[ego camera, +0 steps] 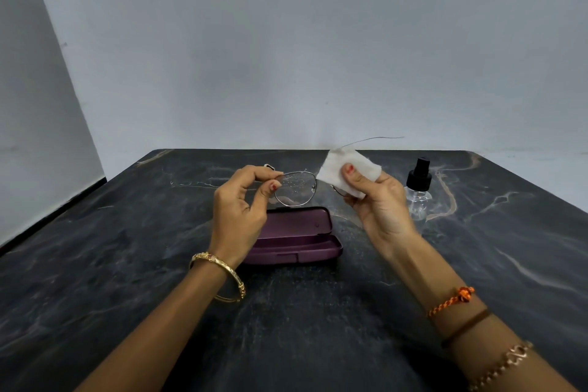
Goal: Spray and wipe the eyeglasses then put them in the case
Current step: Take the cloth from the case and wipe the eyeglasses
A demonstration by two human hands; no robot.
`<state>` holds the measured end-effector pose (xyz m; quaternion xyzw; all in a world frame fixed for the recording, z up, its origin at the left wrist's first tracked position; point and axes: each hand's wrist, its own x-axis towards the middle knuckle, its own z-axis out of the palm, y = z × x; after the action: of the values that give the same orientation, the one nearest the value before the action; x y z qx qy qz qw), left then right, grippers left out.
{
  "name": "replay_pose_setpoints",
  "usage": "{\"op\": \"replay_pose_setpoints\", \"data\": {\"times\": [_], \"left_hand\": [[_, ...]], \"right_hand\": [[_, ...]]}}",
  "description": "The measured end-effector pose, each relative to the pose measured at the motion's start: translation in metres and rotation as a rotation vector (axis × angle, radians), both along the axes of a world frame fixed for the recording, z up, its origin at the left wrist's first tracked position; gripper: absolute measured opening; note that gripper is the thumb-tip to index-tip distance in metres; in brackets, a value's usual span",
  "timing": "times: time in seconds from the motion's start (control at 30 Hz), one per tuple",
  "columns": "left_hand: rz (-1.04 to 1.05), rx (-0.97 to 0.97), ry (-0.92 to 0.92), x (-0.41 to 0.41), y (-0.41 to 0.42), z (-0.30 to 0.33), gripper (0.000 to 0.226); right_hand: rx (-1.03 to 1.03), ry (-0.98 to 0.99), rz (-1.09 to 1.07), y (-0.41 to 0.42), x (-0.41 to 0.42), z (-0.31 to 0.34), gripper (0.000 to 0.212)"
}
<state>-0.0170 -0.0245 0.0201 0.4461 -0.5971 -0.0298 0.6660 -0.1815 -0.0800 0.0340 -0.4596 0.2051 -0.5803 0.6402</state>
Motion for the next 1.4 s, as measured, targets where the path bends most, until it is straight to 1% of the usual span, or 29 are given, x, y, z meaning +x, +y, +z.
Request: {"op": "replay_pose_setpoints", "data": {"times": [0.1,0.2,0.3,0.37,0.47,0.57,0.63,0.77,0.9,1.0,1.07,1.13,1.23,1.33,1.4], "left_hand": [[0.005,0.001,0.006,0.0,0.0,0.001,0.018],[0.018,-0.004,0.015,0.001,0.0,0.003,0.019],[0.033,-0.018,0.016,0.001,0.0,0.004,0.02],[0.037,-0.025,0.028,0.002,0.0,0.004,0.02],[0.034,-0.012,0.032,0.0,0.0,0.0,0.019],[0.012,-0.003,-0.007,-0.006,0.0,-0.003,0.021],[0.01,-0.018,-0.009,-0.008,0.001,-0.003,0.022],[0.034,-0.074,-0.032,-0.004,0.001,-0.001,0.019],[0.053,-0.054,-0.058,-0.001,0.002,0.001,0.017],[0.073,-0.056,0.003,0.005,0.001,0.005,0.019],[0.068,-0.051,0.025,0.007,0.001,0.007,0.022],[0.062,-0.04,0.023,0.006,0.001,0.006,0.026],[0.048,-0.044,0.043,0.004,0.001,0.006,0.025],[0.051,-0.064,-0.028,0.002,0.002,0.004,0.022],[0.058,-0.09,-0.091,0.0,0.002,0.002,0.02]], "right_hand": [[-0.057,0.09,-0.037,-0.001,-0.004,0.002,0.012],[-0.064,0.151,-0.058,0.0,-0.005,0.004,0.013],[-0.042,0.207,-0.1,-0.001,-0.007,0.005,0.016],[0.013,0.202,-0.114,-0.002,-0.007,0.004,0.016],[0.149,0.046,-0.068,-0.002,-0.003,0.0,0.003],[0.275,-0.212,0.012,0.0,0.002,-0.002,0.006],[0.278,-0.267,0.042,0.001,0.005,-0.002,0.007],[0.151,-0.121,0.068,0.001,0.004,-0.001,0.014],[0.042,0.059,0.032,-0.002,-0.003,0.001,0.019],[-0.073,0.231,-0.019,-0.001,-0.004,0.001,0.027],[-0.093,0.249,-0.04,0.001,-0.003,0.001,0.028],[-0.058,0.192,-0.049,0.002,-0.002,0.002,0.026],[0.107,-0.015,-0.039,-0.001,-0.004,0.003,0.02],[0.264,-0.224,-0.033,0.002,0.002,0.001,0.005],[0.314,-0.291,-0.025,0.005,0.008,-0.002,0.003]]}}
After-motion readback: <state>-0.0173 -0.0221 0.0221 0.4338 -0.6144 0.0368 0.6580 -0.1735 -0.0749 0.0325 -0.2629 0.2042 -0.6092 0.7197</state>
